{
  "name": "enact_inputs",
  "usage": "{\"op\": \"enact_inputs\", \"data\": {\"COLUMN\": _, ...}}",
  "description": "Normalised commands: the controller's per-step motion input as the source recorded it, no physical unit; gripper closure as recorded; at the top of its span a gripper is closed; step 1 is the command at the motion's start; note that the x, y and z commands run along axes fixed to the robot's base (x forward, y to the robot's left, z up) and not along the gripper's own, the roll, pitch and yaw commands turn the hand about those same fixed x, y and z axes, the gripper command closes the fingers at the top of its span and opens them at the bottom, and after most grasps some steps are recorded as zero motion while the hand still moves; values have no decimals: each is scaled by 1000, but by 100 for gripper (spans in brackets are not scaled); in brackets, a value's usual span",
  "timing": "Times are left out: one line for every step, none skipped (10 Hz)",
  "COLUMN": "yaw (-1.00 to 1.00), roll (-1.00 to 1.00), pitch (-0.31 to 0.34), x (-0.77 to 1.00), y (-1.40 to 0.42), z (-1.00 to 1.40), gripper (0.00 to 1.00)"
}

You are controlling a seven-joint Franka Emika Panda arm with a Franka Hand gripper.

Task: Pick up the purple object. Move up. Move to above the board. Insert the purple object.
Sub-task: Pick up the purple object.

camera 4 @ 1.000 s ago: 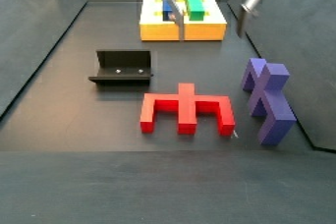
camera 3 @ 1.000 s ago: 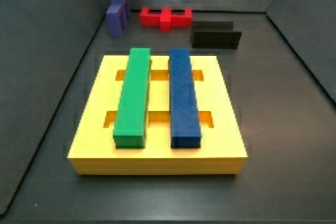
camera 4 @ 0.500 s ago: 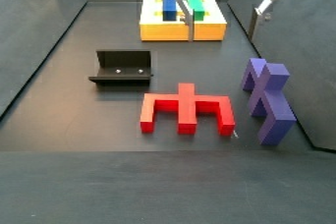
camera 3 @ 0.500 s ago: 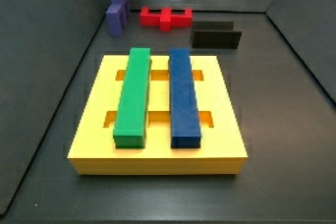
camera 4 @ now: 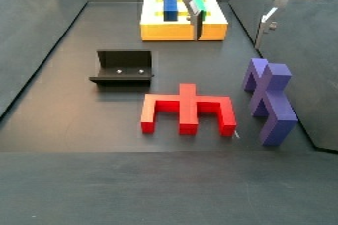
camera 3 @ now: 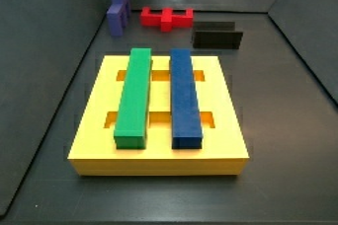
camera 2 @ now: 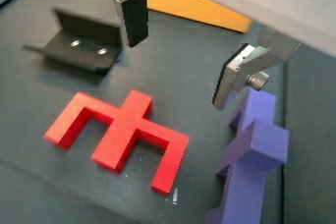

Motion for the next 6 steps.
{"op": "enact_inputs", "data": {"yaw": -954, "roll": 0, "pitch": 0, "x": -146, "y": 0, "z": 0, "gripper": 0}}
{"op": "enact_inputs", "data": {"yaw": -886, "roll": 0, "pitch": 0, "x": -194, "y": 51, "z": 0, "gripper": 0}}
{"op": "enact_inputs", "data": {"yaw": -863, "roll": 0, "pitch": 0, "x": -194, "y": 74, "z": 0, "gripper": 0}}
{"op": "enact_inputs", "data": {"yaw": -834, "roll": 0, "pitch": 0, "x": -186, "y": 100, "z": 0, "gripper": 0}}
{"op": "enact_inputs", "data": {"yaw": -843, "roll": 0, "pitch": 0, "x": -171, "y": 89, "z": 0, "gripper": 0}}
{"op": "enact_inputs", "data": {"yaw": -846, "roll": 0, "pitch": 0, "x": -211, "y": 94, "z": 0, "gripper": 0}}
